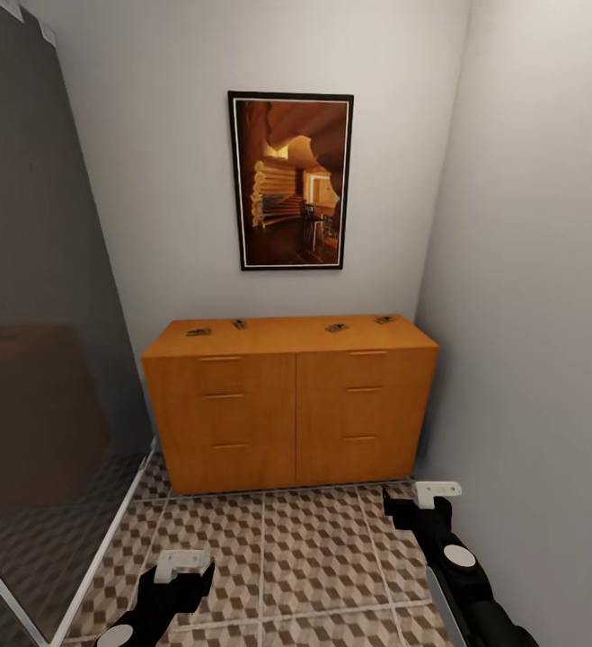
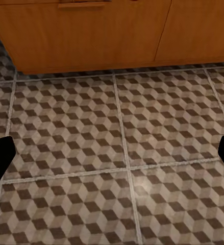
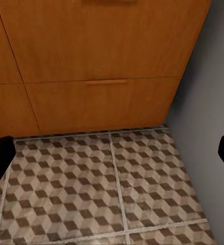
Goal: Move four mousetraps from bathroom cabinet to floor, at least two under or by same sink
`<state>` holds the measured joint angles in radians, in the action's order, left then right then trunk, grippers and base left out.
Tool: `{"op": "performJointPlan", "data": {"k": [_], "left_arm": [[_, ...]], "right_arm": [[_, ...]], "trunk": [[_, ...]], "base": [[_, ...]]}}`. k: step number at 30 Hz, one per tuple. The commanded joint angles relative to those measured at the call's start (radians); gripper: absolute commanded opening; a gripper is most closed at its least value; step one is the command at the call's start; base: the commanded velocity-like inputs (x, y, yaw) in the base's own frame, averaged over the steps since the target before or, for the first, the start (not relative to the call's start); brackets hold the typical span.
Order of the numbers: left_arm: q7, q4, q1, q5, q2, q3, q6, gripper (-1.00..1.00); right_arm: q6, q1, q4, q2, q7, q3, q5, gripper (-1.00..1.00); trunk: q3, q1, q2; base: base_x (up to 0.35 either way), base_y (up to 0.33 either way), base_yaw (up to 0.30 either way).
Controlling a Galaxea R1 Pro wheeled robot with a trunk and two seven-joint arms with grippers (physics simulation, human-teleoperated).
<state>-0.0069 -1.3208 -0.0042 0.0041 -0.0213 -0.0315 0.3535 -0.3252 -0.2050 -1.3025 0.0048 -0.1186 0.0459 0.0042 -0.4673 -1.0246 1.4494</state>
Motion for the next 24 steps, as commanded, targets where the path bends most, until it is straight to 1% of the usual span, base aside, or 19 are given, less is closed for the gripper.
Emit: {"op": "performJointPlan", "data": {"k": [1, 24], "left_arm": [[-0.001, -0.001, 0.000, 0.000, 0.000, 0.000, 0.005, 1.00], [-0.001, -0.001, 0.000, 0.000, 0.000, 0.001, 0.005, 1.00]], "right_arm": [[-0.006, -0.001, -0.001, 0.000, -0.006, 0.002, 0.000, 1.00], [-0.006, -0.001, -0.001, 0.000, -0.006, 0.002, 0.000, 1.00]], "trunk": [[-0.001, 0.000, 0.001], [-0.001, 0.000, 0.001]], "base": [[0.249, 0.000, 0.000], [0.311, 0.000, 0.000]]}}
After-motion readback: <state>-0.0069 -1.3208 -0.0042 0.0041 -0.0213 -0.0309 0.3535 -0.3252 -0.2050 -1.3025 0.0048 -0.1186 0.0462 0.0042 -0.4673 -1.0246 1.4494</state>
